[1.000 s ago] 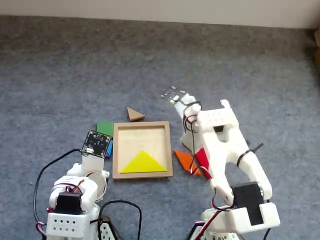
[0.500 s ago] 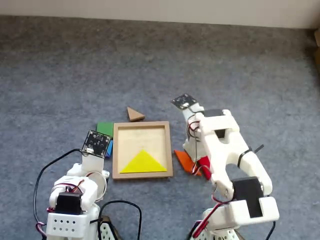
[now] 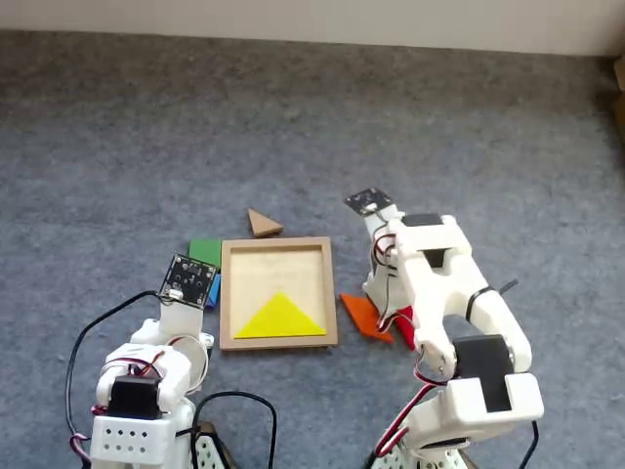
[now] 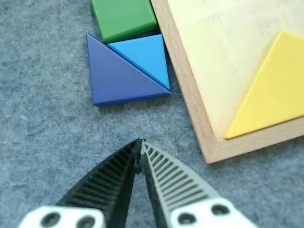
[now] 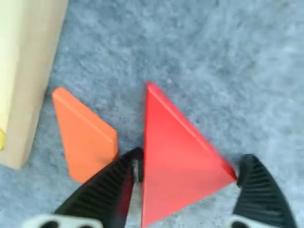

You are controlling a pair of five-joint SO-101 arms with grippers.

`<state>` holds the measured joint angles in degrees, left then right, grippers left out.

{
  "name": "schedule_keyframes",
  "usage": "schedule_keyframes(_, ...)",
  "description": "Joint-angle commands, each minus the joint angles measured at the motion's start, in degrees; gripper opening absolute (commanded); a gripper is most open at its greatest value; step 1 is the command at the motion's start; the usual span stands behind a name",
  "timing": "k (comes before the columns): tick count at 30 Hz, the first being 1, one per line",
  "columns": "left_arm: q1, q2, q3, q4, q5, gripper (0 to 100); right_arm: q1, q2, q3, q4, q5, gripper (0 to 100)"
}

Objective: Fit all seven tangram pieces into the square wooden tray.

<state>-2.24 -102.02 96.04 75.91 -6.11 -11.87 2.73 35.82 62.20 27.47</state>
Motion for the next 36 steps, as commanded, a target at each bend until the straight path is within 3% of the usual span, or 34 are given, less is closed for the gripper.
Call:
schedule_keyframes(1,0.5,-2.2,1.1,0.2,-0.3,0,0.7,0.0,0.3,0.1,-0.4,20.0)
schedule_keyframes(9,0.5,-2.2,1.1,0.2,-0.3,0,0.7,-7.8,-0.3,7.5,-0.4,18.4)
schedule_keyframes(17,0.5,-2.2,1.1,0.2,-0.3,0,-2.6,-21.2,-0.4,8.3,-1.5,18.2)
schedule_keyframes(27,0.5,-2.2,1.1,0.2,-0.3,0,-16.9,-16.2,-10.4,8.0,-13.2,18.1)
schedule_keyframes(36,0.5,-2.2,1.1,0.2,-0.3,0,-14.5,-12.9,-16.3,16.9,-14.9,18.1)
